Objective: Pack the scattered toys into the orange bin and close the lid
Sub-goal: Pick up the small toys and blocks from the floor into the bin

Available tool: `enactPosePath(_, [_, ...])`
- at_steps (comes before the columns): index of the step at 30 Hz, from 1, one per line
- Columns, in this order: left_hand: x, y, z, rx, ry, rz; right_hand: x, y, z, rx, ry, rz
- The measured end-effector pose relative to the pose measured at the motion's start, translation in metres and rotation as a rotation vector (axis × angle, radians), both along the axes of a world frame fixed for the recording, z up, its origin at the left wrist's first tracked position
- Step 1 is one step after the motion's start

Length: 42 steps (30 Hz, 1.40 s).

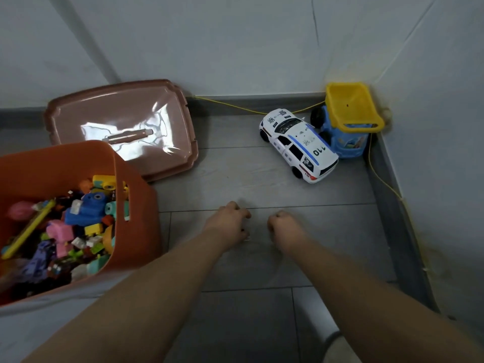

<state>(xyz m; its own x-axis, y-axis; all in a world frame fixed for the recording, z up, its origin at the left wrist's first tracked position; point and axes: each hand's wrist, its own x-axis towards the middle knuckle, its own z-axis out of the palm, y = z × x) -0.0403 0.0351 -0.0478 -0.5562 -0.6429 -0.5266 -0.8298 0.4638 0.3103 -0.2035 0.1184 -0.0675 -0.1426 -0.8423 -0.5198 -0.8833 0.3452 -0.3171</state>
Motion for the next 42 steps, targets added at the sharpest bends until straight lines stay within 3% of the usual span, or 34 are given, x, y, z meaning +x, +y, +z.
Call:
enactPosePath(7, [-0.002, -0.001, -0.016, -0.071, -0.032, -0.058, 0.013, -0.002, 0.004, -0.070, -0.093, -0.102])
enactPosePath(13, [0.021, -0.005, -0.019, -0.019, -0.012, 0.088, 0.038, -0.010, 0.006, -0.088, -0.114, -0.118])
enactPosePath(22, [0.057, -0.005, -0.025, 0.033, 0.037, 0.222, 0.071, -0.020, 0.000, -0.012, -0.048, 0.109])
enactPosePath(36, [0.062, -0.012, 0.008, -0.041, 0.128, 0.300, 0.088, -0.010, 0.008, 0.062, -0.022, 0.089])
enactPosePath(39, [0.063, -0.015, 0.023, -0.057, 0.176, 0.312, 0.086, -0.010, 0.020, 0.023, -0.052, 0.002])
enactPosePath(42, [0.063, -0.025, 0.045, -0.082, 0.233, 0.323, 0.083, -0.032, 0.050, -0.014, -0.152, -0.240])
